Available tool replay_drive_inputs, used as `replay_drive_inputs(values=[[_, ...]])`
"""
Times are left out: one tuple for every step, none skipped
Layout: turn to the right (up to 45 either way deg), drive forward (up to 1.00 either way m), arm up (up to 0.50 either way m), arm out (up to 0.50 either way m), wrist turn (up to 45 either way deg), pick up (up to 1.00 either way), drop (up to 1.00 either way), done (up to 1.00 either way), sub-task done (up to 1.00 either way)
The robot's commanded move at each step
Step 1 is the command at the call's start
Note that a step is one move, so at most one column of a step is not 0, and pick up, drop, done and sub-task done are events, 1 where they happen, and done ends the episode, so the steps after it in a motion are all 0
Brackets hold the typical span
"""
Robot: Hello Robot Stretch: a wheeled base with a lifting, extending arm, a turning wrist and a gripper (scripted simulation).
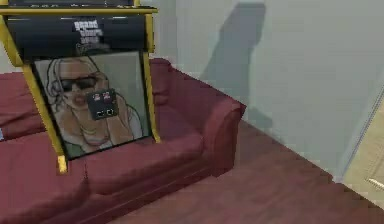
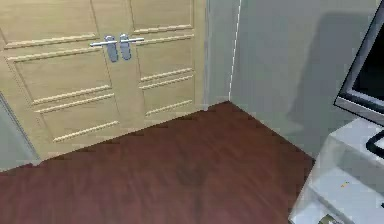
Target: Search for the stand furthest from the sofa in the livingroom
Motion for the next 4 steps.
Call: replay_drive_inputs(values=[[-30.0, 0.00, 0.00, 0.00, 0.0, 0.00, 0.00, 0.00, 0.00], [0.0, 0.30, 0.00, 0.00, 0.0, 0.00, 0.00, 0.00, 0.00], [-45.0, 0.00, 0.00, 0.00, 0.0, 0.00, 0.00, 0.00, 0.00], [-45.0, 0.00, 0.00, 0.00, 0.0, 0.00, 0.00, 0.00, 0.00]])
